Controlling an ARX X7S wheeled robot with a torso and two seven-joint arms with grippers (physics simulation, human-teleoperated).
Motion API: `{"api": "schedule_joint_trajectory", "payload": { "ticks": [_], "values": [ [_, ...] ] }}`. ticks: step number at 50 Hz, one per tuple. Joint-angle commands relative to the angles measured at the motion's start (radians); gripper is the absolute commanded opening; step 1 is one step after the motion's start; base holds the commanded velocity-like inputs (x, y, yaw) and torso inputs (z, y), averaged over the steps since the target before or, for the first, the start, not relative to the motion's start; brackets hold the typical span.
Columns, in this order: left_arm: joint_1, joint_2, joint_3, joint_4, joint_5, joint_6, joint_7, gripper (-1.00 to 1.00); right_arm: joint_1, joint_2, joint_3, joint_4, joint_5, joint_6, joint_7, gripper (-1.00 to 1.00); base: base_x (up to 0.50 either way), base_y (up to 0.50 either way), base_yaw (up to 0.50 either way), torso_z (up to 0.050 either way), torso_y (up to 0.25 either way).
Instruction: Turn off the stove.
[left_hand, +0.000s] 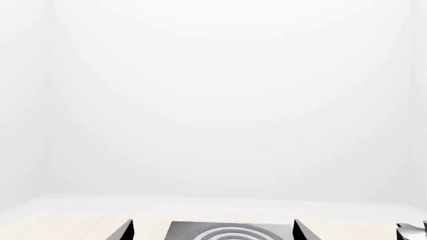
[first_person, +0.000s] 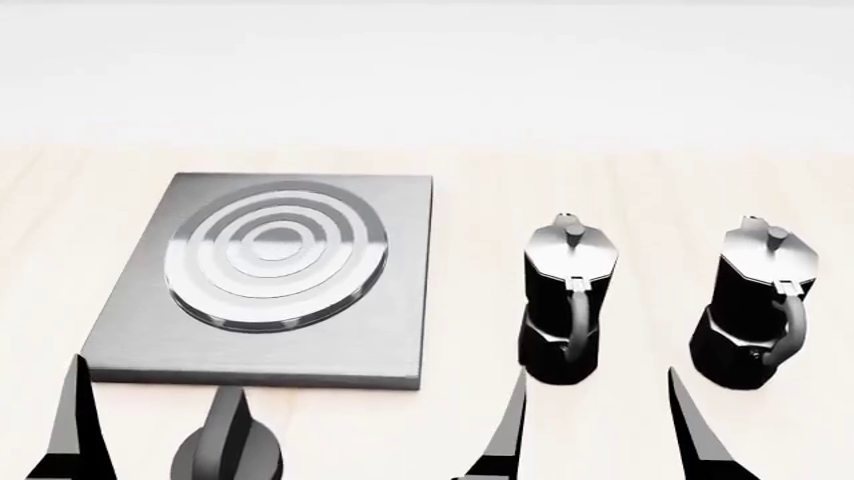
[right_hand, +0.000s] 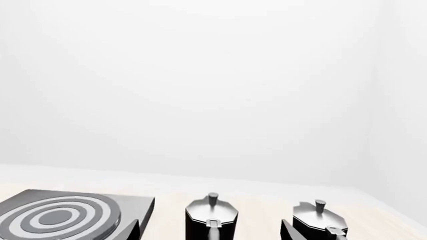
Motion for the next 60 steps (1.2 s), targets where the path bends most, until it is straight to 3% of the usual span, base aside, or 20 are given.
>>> {"api": "schedule_joint_trajectory", "payload": {
  "ticks": [1, 42, 60],
  "values": [
    [-0.002, -0.003, 0.004, -0.004, -0.002, 0.003, -0.004, 1.0, 0.001, 0.004, -0.002, 0.001, 0.006, -0.001, 0.004, 1.0, 0.12, 0.0, 0.0, 0.0, 0.0],
    [-0.003, -0.02, 0.026, -0.012, 0.011, 0.011, -0.014, 1.0, 0.0, 0.02, -0.018, 0.004, 0.007, -0.02, 0.017, 1.0, 0.07, 0.0, 0.0, 0.0, 0.0],
    [-0.005, -0.026, 0.031, -0.013, 0.008, 0.01, -0.02, 1.0, 0.003, 0.025, -0.023, 0.011, 0.012, -0.024, 0.022, 1.0, 0.0, 0.0, 0.0, 0.0, -0.091]
  ]
}}
